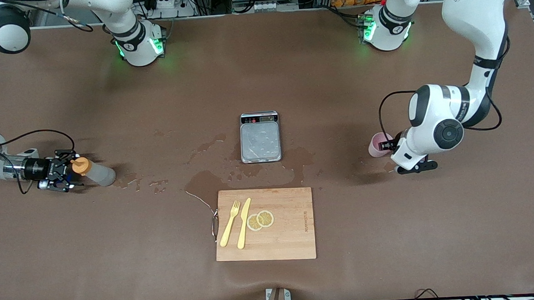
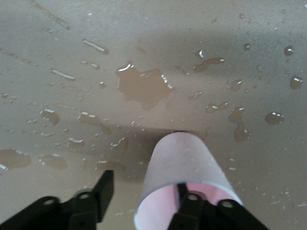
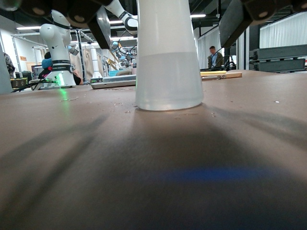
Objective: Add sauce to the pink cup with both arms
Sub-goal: 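Carry the pink cup onto the scale while the right gripper lifts the bottle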
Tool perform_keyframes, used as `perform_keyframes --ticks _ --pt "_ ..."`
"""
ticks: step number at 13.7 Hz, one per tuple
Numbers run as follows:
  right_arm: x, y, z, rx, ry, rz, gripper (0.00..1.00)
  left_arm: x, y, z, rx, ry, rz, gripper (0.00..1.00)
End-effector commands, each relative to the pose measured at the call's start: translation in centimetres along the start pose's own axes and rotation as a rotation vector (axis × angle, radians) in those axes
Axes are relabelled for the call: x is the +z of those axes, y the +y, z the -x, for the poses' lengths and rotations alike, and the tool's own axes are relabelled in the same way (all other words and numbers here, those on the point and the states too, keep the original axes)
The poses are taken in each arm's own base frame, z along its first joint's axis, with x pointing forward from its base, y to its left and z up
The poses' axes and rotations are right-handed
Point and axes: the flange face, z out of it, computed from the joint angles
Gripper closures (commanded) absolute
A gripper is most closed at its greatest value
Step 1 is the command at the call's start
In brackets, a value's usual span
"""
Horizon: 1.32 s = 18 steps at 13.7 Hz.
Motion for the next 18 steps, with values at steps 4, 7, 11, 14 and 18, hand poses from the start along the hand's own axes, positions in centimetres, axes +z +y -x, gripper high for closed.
perform_keyframes --ticks 4,7,11,14,18 --pt "1.4 -0.8 -0.2 0.013 -0.036 -0.002 0.0 -0.5 1.1 0.1 0.002 0.031 -0.019 1.0" --pt "2.5 -1.3 0.1 0.008 -0.037 0.016 0.0 -2.0 1.3 0.1 0.004 0.053 -0.012 1.0" --pt "3.8 -1.6 0.3 0.007 -0.052 0.025 0.0 -5.8 2.3 0.0 -0.03 0.094 0.005 1.0" --pt "4.3 -1.5 0.5 0.006 -0.071 0.035 0.11 -9.0 4.7 0.6 -0.059 0.091 0.013 1.0" --pt "4.7 -1.7 0.8 0.003 -0.073 0.045 0.41 -12.3 7.7 1.9 -0.082 0.09 0.029 1.0"
